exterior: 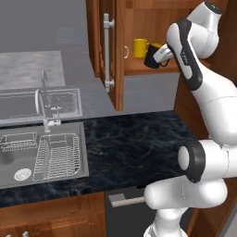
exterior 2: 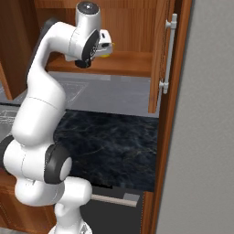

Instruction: Pick the mug on the counter and place it in the cabinet with the handle facing the right, like the mugs already inside.

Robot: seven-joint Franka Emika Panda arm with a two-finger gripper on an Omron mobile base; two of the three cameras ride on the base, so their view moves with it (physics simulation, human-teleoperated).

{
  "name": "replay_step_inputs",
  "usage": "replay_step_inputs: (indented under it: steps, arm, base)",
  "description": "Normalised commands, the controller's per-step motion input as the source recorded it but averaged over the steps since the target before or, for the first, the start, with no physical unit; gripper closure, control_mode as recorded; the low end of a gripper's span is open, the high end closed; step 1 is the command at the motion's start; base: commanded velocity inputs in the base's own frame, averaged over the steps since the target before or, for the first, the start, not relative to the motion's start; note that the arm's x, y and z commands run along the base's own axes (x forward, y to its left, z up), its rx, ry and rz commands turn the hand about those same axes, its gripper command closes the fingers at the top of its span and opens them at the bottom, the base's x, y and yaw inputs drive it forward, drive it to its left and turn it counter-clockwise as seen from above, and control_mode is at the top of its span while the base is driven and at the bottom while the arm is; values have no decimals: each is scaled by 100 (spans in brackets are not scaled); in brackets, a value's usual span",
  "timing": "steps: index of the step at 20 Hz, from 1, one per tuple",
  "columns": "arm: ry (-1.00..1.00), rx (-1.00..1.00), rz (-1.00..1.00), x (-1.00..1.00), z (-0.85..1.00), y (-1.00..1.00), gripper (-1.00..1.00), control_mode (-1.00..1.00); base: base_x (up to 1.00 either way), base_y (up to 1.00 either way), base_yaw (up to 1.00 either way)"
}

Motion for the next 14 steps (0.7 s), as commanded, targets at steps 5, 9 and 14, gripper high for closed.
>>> replay_step_inputs:
  steps: [5, 9, 14]
  arm:
    - [0, 0, 1, 28, -7, -1, 100, -100]
    - [0, 0, 0, 36, -2, -6, 100, -100]
    - [0, 0, 0, 31, -5, -3, 100, -100]
  base:
    - [0, 0, 0]
    - [0, 0, 0]
    - [0, 0, 0]
